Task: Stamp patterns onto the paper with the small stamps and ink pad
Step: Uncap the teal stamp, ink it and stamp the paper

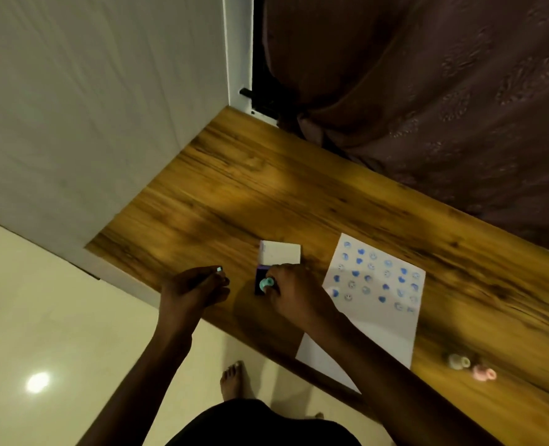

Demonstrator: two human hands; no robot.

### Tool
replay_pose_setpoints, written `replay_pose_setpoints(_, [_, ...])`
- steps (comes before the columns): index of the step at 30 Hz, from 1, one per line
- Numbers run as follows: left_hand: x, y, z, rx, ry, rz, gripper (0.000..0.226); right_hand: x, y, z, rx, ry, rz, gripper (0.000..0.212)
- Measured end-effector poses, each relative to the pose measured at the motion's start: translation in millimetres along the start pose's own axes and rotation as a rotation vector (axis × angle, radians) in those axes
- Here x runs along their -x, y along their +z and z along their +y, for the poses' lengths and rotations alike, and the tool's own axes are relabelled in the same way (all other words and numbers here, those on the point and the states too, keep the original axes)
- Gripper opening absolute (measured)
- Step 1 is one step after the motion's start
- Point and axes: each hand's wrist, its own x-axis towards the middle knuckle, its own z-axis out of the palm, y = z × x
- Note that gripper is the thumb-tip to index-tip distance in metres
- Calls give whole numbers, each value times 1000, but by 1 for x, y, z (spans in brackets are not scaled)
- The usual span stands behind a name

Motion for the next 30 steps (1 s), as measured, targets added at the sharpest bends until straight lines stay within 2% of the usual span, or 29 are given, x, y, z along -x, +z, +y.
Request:
replay_pose_setpoints(3, [-5, -4, 1, 1, -9, -19, 10, -3, 3, -6, 59, 25, -42, 39])
replay_pose_setpoints(7, [-12, -7, -1, 8, -29, -37, 17, -3, 4, -11, 94, 35, -89, 20])
replay_pose_setpoints(10, [-14, -9, -3, 1, -39, -60, 17, -4, 13, -16, 197, 94, -169, 38])
replay_pose_setpoints(12, [-16, -9, -4, -9, -41, -79, 16, -7, 18, -19, 259, 128, -187, 42])
replay_pose_setpoints(15, [-19, -10, -5, 6, -42, -92, 16, -12, 15, -26, 282, 158, -314, 48])
replay_pose_setpoints(20, [-18, -6, -1, 8, -35, -112, 15, -4, 1, -33, 167, 87, -126, 19])
replay_pose_setpoints(25, [-11, -3, 8, 16, 9, -146, 14, -2, -3, -30, 102, 99, -71, 23])
replay_pose_setpoints(28, [-8, 1, 9, 9, 23, -164, 12, -8, -8, -18, -43, 144, -53, 35])
replay_pose_setpoints(30, [-6, 4, 8, 8, 20, -182, 12, -11, -12, -8, -164, 151, -53, 33])
